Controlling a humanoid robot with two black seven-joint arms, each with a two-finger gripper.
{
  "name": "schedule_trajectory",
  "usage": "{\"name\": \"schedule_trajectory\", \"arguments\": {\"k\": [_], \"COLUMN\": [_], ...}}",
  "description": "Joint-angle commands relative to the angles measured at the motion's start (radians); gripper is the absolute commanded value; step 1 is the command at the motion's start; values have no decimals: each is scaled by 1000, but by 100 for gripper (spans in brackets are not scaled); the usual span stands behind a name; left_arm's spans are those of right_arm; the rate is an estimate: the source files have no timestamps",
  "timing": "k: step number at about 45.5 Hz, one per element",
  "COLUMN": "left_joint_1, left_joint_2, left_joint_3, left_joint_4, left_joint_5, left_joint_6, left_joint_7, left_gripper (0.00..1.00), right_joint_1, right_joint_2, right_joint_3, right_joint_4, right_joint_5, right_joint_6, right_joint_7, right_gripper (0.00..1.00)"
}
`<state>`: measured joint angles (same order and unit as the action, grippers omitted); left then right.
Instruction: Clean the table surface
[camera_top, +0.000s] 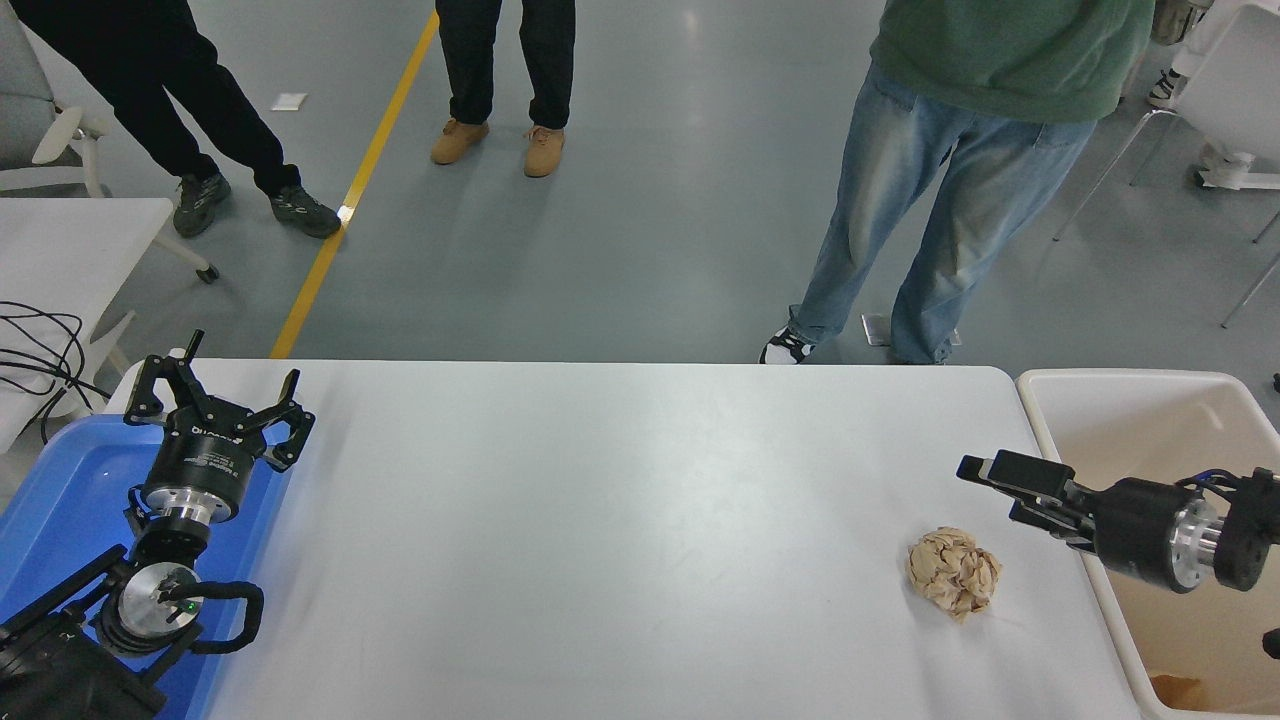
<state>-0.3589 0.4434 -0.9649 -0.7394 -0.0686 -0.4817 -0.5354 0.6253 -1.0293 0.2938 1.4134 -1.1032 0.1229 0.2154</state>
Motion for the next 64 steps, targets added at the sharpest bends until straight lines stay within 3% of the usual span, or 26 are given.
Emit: {"name": "schedule_trajectory", "arguments": {"k": [1, 13, 45, 64], "left_joint_1": [0, 0, 0, 0], "left_joint_2": [0, 0, 0, 0], "left_joint_3": [0, 0, 0, 0], "left_joint_4": [0, 0, 0, 0], "left_joint_5": [0, 0, 0, 0], "left_joint_6": [0, 0, 0, 0], "left_joint_7": [0, 0, 0, 0], "left_gripper": [99, 99, 99, 99], "right_joint_1": [28, 24, 71, 129], "right_joint_2": [-5, 38, 184, 268], "right_joint_3": [-38, -39, -94, -202], "right_joint_4": [-7, -7, -116, -281], "right_joint_5": [-175, -391, -435, -438], "right_joint_6": [-5, -43, -35, -107], "right_joint_7": [1, 1, -4, 2], "right_gripper": [99, 99, 99, 99]}}
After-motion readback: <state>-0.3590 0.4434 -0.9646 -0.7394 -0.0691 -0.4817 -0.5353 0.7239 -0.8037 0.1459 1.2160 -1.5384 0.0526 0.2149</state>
